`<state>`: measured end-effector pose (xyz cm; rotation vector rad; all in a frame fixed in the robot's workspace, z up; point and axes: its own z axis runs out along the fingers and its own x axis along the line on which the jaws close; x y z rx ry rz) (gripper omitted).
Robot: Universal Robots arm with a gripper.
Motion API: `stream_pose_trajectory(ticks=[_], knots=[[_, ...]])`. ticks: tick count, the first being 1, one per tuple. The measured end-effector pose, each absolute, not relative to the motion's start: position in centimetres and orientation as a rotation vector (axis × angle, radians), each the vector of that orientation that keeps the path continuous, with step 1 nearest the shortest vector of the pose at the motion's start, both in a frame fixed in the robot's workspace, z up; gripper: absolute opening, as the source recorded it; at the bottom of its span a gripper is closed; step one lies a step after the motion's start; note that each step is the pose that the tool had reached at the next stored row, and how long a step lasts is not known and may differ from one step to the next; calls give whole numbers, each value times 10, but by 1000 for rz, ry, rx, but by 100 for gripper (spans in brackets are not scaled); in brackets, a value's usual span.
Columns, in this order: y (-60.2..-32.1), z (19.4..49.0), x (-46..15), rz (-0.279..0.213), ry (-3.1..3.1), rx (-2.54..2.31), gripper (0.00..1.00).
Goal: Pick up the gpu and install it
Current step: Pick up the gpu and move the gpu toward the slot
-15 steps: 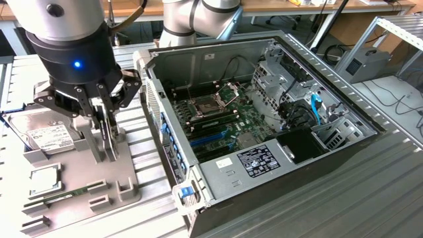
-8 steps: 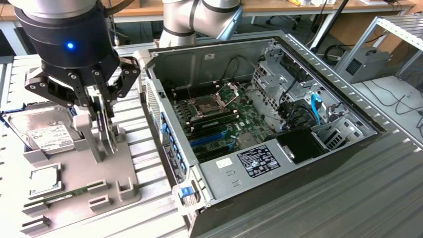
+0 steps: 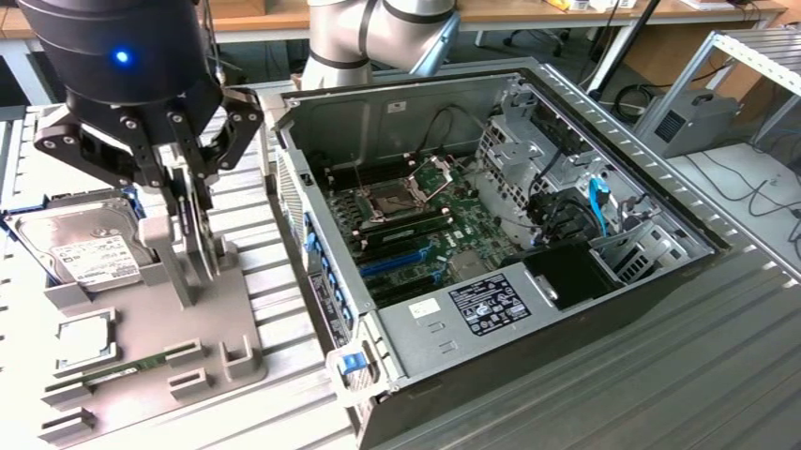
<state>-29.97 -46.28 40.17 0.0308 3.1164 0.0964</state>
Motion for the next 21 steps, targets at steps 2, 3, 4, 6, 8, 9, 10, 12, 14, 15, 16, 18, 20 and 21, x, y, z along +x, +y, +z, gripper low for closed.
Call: stream_pose_trajectory(ticks=[2,3,4,6,8,9,10,12,14,15,16,18,20,21], knots=[[-463,407,-300,96,3116,31,27],[-463,409,-300,96,3116,31,27],[-463,411,-300,97,3116,31,27],[-462,415,-300,97,3116,31,27],[-462,419,-300,96,3116,31,27],[-462,421,-300,97,3116,31,27],[-462,423,-300,97,3116,31,27],[-462,427,-300,96,3116,31,27],[-462,431,-300,96,3116,31,27],[-462,433,-300,96,3116,31,27],[-462,435,-300,97,3116,31,27],[-462,440,-300,97,3116,31,27],[-462,440,-300,96,3116,31,27],[-462,440,-300,96,3116,31,27]])
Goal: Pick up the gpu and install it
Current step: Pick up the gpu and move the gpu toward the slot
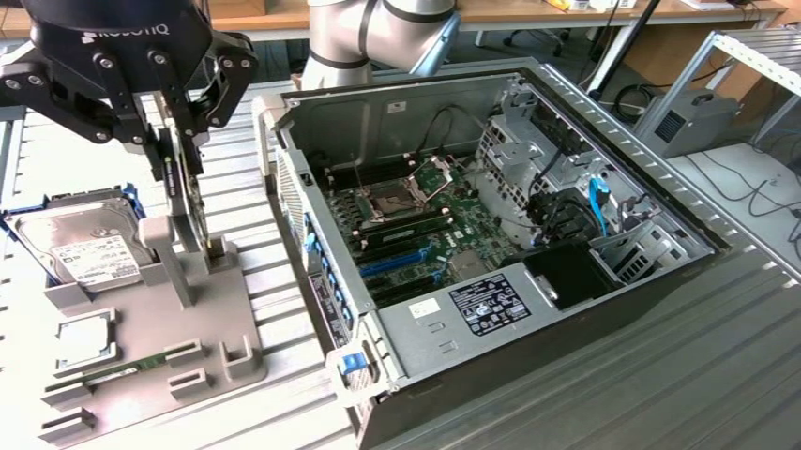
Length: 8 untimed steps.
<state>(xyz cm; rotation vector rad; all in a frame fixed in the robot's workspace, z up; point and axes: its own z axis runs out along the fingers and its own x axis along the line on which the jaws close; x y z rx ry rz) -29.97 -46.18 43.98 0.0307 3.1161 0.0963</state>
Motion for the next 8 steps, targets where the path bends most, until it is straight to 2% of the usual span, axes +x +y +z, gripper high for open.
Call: stream_pose_trajectory(ticks=[8], knots=[[-462,440,-292,96,3116,31,27]])
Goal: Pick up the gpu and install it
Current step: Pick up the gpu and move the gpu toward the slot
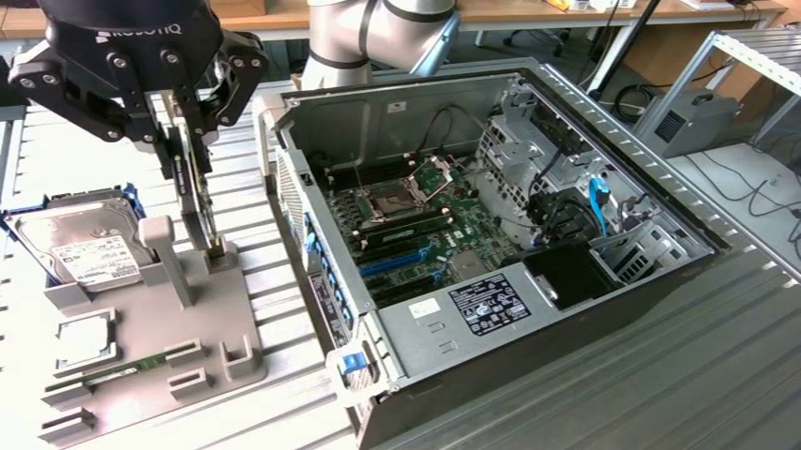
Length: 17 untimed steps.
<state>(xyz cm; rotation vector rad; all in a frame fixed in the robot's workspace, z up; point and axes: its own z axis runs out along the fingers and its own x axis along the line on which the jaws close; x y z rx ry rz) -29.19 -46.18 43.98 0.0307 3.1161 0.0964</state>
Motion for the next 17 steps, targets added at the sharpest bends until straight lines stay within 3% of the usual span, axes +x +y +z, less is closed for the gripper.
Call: stream_pose_trajectory(ticks=[17], knots=[[-460,440,-261,96,3116,31,27]])
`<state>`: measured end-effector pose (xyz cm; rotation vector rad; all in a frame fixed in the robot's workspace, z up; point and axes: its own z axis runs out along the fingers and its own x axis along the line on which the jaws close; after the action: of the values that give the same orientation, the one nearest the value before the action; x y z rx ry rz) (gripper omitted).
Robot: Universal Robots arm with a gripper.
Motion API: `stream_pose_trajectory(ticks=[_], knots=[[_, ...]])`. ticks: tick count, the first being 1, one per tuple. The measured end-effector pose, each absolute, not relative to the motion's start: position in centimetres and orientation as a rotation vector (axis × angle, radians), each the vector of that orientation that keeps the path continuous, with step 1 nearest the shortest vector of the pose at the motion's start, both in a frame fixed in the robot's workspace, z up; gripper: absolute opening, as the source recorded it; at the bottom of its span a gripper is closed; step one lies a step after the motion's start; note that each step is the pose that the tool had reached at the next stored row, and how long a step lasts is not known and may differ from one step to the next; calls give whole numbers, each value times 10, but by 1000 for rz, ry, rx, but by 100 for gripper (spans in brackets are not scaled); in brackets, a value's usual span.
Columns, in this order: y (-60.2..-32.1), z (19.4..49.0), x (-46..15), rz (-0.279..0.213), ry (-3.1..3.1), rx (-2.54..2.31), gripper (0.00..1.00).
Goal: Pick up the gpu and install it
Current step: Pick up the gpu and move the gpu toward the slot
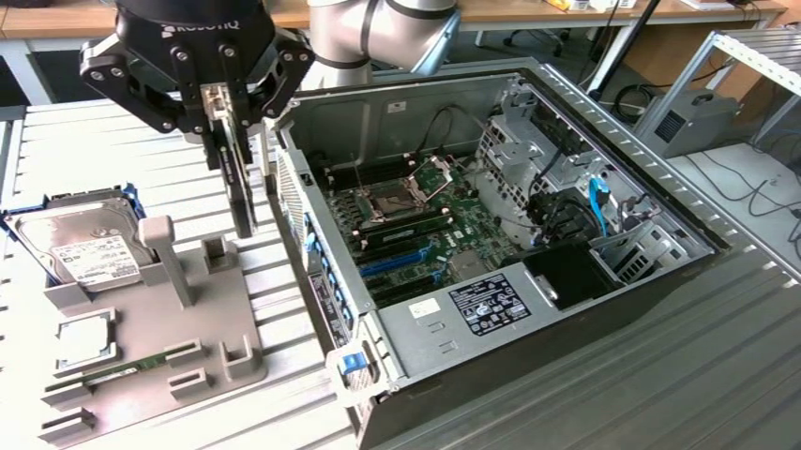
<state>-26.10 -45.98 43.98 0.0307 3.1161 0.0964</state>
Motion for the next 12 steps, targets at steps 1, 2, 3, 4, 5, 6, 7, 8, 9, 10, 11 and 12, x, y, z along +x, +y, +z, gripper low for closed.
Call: stream_pose_trajectory(ticks=[1,2,3,4,5,6,7,8,9,10,11,12], knots=[[-460,440,-259,96,3116,31,27],[-459,440,-257,96,3116,31,27],[-459,440,-256,96,3116,31,27],[-459,440,-254,96,3116,31,27],[-459,440,-251,96,3116,31,27],[-459,440,-249,96,3116,31,27],[-458,440,-246,96,3116,31,27],[-458,440,-244,97,3116,31,27],[-458,440,-241,96,3116,31,27],[-458,440,-238,96,3116,31,27],[-457,440,-235,96,3116,31,27],[-457,440,-233,96,3116,31,27]])
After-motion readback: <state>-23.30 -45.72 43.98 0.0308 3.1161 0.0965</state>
